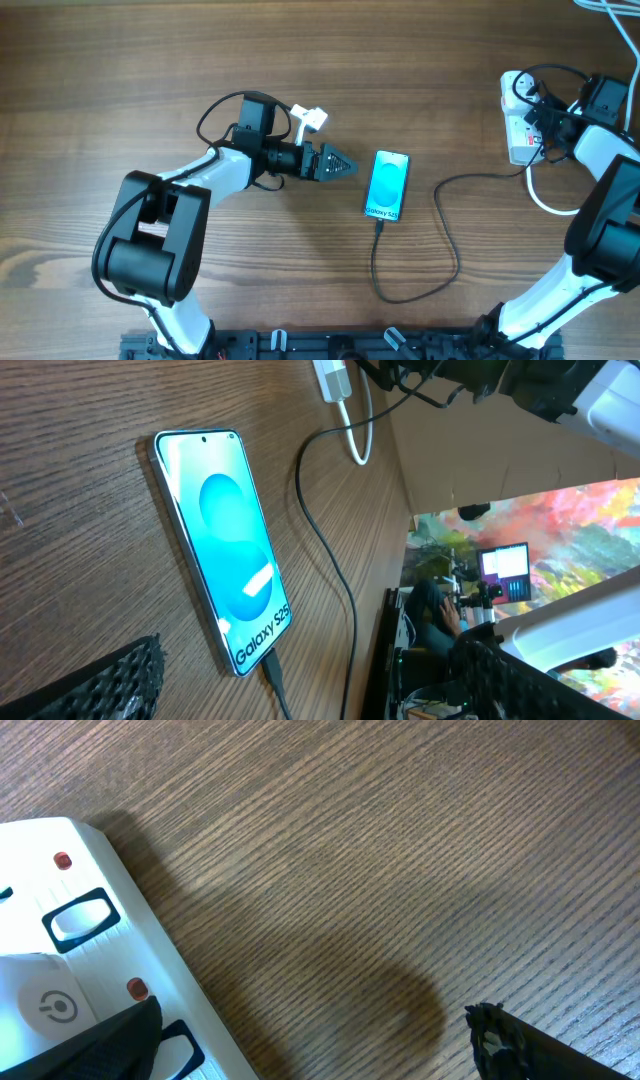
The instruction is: Plug charger to phone and switch on socket
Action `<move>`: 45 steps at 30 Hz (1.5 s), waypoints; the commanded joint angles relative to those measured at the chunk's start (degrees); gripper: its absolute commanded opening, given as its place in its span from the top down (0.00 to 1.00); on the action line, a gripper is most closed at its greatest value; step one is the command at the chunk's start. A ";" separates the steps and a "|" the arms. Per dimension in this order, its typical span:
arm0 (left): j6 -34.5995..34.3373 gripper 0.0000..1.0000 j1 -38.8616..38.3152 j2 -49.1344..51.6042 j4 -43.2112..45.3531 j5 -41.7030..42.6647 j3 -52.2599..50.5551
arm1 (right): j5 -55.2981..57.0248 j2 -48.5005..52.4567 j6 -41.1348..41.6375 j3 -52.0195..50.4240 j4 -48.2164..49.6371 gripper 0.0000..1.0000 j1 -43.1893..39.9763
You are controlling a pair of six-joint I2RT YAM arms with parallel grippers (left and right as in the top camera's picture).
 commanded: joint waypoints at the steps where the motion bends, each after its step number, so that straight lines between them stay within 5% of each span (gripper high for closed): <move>1: 0.15 0.00 -0.02 0.11 0.04 0.07 0.07 | -3.48 1.95 -2.14 -0.59 -2.93 0.00 0.76; 27: 0.15 0.00 -0.02 0.11 0.04 0.07 0.07 | -5.95 1.88 -0.04 -0.57 -11.85 0.00 0.76; 34: 0.13 0.00 -0.02 0.11 0.04 0.07 0.07 | -2.86 -4.98 -0.68 -0.50 -19.30 0.00 0.50; 45: 0.15 0.00 -0.02 0.11 0.04 0.07 0.07 | -1.88 -5.25 -0.50 -0.55 -12.37 0.00 0.50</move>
